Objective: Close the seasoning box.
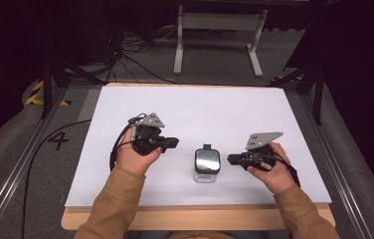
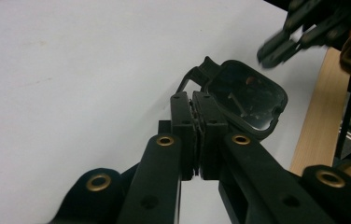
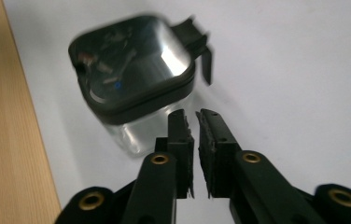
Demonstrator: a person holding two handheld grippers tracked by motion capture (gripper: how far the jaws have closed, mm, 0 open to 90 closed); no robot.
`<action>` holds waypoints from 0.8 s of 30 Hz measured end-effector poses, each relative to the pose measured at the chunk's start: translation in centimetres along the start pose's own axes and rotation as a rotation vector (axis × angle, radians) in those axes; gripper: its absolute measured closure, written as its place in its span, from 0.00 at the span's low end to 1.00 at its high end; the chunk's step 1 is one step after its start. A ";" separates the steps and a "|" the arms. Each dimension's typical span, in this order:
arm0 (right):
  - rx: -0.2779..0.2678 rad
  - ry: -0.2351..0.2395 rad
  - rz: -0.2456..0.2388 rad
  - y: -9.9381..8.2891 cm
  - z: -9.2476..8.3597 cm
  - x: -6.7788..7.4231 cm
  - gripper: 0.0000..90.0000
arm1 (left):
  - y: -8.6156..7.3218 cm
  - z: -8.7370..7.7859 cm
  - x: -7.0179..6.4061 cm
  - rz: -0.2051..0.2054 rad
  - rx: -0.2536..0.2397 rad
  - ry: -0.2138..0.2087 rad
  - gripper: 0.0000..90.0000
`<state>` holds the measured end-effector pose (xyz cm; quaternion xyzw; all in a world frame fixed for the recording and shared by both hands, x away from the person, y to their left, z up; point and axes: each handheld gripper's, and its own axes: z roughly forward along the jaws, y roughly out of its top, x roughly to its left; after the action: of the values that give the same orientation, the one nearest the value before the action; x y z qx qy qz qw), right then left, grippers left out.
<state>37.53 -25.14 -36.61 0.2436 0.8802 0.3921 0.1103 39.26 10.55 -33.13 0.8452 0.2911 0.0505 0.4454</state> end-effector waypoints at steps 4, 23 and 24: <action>-0.065 -0.053 0.037 0.2 -2.3 -1.3 0.85 | -0.5 -1.2 0.6 -0.027 -0.012 0.017 0.96; -0.116 -0.250 0.224 -2.9 -7.1 -6.6 0.64 | -2.3 -2.7 4.3 -0.119 -0.012 0.099 0.90; -0.112 -0.257 0.229 -3.2 -7.1 -6.8 0.63 | -2.5 -2.7 4.5 -0.134 -0.015 0.100 0.89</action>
<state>39.56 -35.00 -34.20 0.3839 0.8022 0.4161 0.1899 40.95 16.03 -34.27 0.8170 0.3684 0.0648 0.4389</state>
